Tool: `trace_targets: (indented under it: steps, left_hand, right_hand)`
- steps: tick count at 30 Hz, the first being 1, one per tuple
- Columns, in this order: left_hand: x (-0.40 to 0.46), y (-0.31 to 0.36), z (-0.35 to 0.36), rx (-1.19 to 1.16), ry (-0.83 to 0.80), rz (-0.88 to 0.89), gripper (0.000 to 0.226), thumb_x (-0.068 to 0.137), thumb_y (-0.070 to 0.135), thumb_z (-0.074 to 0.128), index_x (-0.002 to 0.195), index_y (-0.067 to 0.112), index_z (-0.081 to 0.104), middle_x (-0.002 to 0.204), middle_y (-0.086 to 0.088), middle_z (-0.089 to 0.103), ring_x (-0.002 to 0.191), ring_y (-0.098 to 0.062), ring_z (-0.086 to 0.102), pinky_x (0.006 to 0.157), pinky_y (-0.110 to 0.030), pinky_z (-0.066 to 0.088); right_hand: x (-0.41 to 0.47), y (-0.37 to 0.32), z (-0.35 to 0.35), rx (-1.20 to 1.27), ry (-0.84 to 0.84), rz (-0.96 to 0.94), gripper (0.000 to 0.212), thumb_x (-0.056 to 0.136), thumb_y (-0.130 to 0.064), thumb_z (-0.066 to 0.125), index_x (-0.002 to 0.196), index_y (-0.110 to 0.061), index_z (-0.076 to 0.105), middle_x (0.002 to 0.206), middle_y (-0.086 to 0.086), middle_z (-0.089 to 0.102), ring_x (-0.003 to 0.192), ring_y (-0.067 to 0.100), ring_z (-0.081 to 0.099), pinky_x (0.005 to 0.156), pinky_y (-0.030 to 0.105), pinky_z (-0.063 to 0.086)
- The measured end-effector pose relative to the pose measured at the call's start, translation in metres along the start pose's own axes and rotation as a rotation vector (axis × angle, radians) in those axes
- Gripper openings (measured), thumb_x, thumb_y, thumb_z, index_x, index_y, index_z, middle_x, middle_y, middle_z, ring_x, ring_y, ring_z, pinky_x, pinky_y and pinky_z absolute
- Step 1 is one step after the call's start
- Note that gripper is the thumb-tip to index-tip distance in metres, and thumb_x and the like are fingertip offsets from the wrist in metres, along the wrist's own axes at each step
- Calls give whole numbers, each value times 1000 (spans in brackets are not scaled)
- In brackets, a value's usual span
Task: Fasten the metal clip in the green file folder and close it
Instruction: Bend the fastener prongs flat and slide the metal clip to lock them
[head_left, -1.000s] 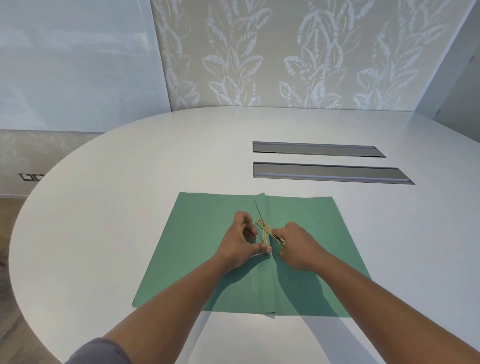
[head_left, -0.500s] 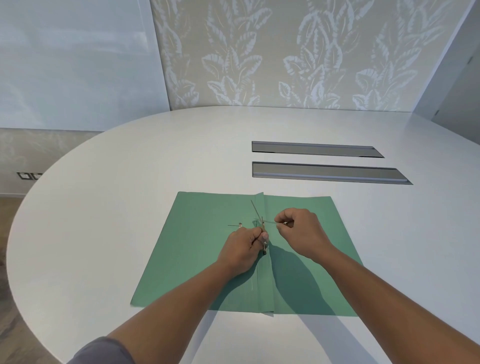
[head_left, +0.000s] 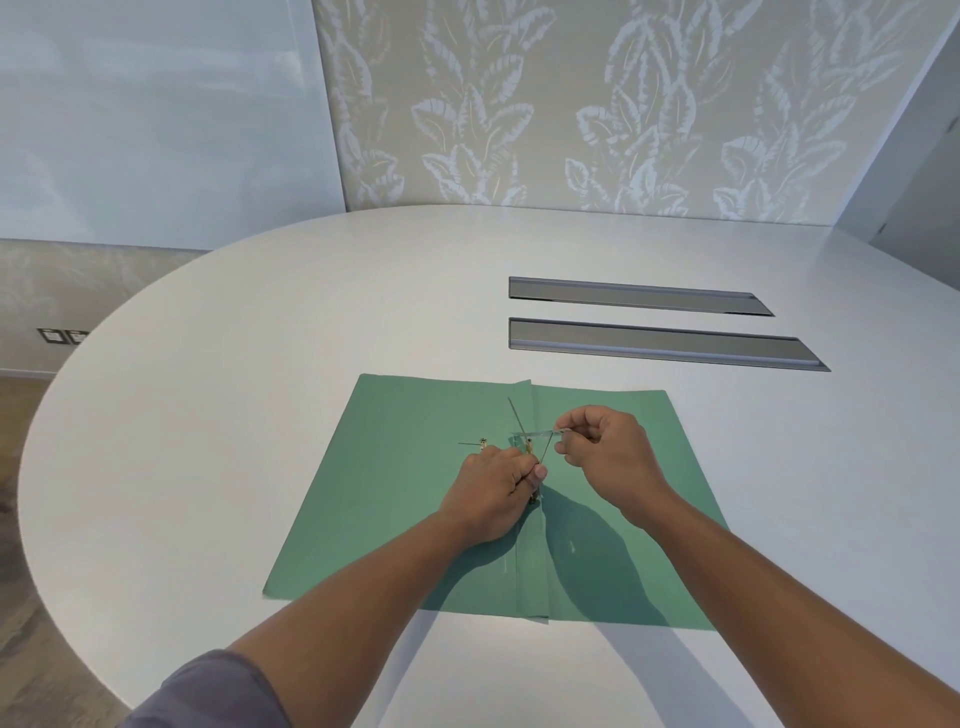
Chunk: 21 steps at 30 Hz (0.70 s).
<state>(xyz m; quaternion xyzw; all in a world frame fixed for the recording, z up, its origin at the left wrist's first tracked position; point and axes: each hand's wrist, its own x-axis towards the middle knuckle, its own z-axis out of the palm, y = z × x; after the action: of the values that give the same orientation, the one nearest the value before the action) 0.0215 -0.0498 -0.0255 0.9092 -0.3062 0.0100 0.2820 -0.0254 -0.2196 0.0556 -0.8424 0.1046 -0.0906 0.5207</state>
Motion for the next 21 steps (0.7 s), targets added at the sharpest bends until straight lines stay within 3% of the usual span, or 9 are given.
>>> trace_targets:
  steps: [10,13,16,19,21]
  left_hand:
    - [-3,3,-2,-5,25,13,39,107,47,29,81,24,47,83,9,51,87,-20,46,86,-40,39]
    - [-5,7,-7,-83,71,5,40,106,49,31,75,27,42,75,10,51,77,-20,49,79,-41,44]
    - [-4,6,-7,-243,93,-62,46,100,59,32,80,21,49,73,4,58,72,-24,57,71,-46,50]
    - [-4,2,-6,-349,89,-125,52,90,67,40,96,16,53,83,-2,65,79,-29,62,74,-53,51]
    - [-7,3,-7,-390,93,-137,44,88,58,51,99,16,49,84,-3,65,77,-29,61,71,-50,52]
  right_hand:
    - [-2,1,4,-21,-16,-14,13,88,-10,72,95,-20,75,86,-1,77,85,18,74,87,42,62]
    - [-6,1,6,-62,-42,-29,11,87,-12,73,92,-22,75,83,-7,75,72,8,69,73,33,59]
    - [-13,3,11,-92,-118,-36,8,85,-14,72,83,-22,75,63,-10,72,47,6,50,52,27,45]
    - [-19,8,16,-131,-157,-74,15,86,-9,68,82,-22,75,71,-3,77,45,3,50,48,22,44]
    - [-21,10,19,-142,-160,-83,14,87,-9,67,85,-21,74,74,-4,76,46,2,53,48,19,44]
